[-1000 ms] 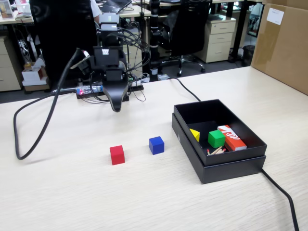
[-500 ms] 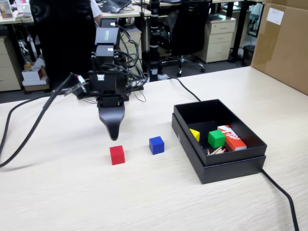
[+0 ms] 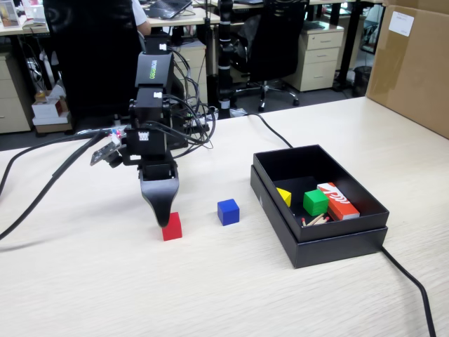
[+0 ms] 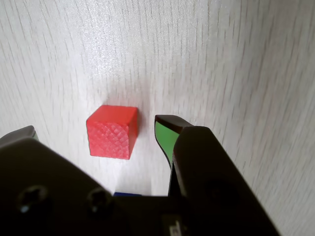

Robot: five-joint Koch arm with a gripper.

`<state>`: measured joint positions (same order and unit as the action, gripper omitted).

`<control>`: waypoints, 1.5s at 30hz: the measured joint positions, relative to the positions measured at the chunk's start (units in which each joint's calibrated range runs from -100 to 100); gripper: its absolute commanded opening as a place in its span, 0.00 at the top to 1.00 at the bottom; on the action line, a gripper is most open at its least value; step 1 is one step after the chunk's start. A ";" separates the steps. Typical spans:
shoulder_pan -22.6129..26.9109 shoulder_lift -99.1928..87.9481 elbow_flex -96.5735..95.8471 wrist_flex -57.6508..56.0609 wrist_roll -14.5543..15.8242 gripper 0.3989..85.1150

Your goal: Put the red cube on top of the blue cube

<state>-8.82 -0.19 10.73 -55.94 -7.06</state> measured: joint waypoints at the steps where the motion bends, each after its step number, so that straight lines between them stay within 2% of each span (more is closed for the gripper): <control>1: 0.00 0.78 0.09 0.00 0.00 0.44; 18: 0.59 7.25 1.55 0.00 0.00 0.45; 32: 0.98 9.32 2.92 1.86 0.00 0.51; 33: 0.98 9.45 3.01 1.94 0.00 0.53; 35: 0.98 9.71 3.19 1.94 0.00 0.65; 37: 0.98 9.84 3.56 2.01 0.00 0.66; 41: 0.93 9.84 3.56 2.01 0.00 0.81; 43: 0.93 9.84 3.56 2.01 0.00 0.86; 45: 0.88 9.84 3.56 2.32 0.00 0.97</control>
<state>-7.94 9.64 14.29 -53.62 -7.06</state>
